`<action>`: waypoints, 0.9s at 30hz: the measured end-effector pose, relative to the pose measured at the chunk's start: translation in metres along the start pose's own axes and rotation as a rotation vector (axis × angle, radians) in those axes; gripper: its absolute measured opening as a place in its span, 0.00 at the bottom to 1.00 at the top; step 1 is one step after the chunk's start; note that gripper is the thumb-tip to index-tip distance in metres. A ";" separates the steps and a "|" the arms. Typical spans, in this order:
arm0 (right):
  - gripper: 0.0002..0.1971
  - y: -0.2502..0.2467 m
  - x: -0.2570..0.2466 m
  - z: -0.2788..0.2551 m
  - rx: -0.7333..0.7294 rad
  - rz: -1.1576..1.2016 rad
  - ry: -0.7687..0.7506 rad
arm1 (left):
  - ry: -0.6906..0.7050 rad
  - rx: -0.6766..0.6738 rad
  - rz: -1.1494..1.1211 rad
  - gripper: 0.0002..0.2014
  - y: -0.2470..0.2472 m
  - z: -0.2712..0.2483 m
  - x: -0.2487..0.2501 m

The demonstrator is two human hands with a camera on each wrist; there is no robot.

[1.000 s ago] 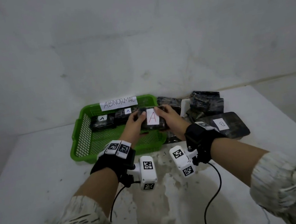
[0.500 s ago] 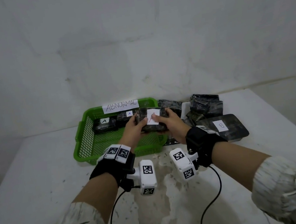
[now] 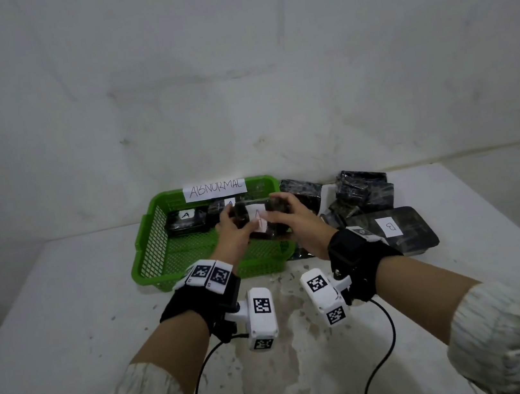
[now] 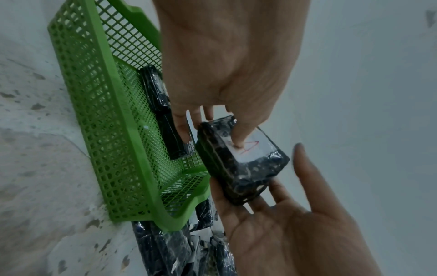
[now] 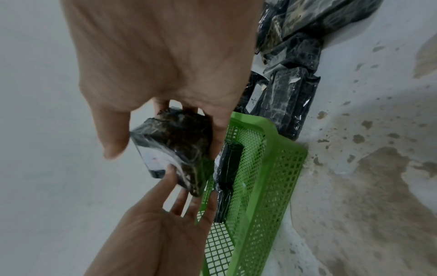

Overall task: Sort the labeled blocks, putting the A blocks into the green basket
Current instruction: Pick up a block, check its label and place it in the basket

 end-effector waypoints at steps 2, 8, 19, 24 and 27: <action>0.20 0.003 -0.004 -0.002 -0.029 0.056 -0.007 | 0.015 0.161 0.072 0.35 -0.008 0.002 0.001; 0.13 0.003 -0.010 -0.001 -0.007 -0.059 -0.187 | -0.124 -0.026 -0.304 0.15 -0.007 -0.002 0.006; 0.14 -0.001 -0.001 0.001 0.045 -0.054 -0.085 | -0.117 -0.079 -0.179 0.25 -0.005 -0.008 0.004; 0.28 -0.005 0.008 0.014 0.197 -0.029 0.040 | -0.091 -0.144 -0.176 0.23 0.003 -0.014 0.008; 0.29 0.006 0.007 0.006 0.045 -0.070 0.128 | -0.079 -0.190 -0.175 0.22 0.006 -0.015 0.010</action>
Point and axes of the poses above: each hand's wrist, its own z-axis towards the middle knuckle, its own y-axis out of the palm, x = y × z, the point moved 4 cm from there along z, towards the middle knuckle, and after that the axes turned 8 degrees about x, right-handed, at the moved point
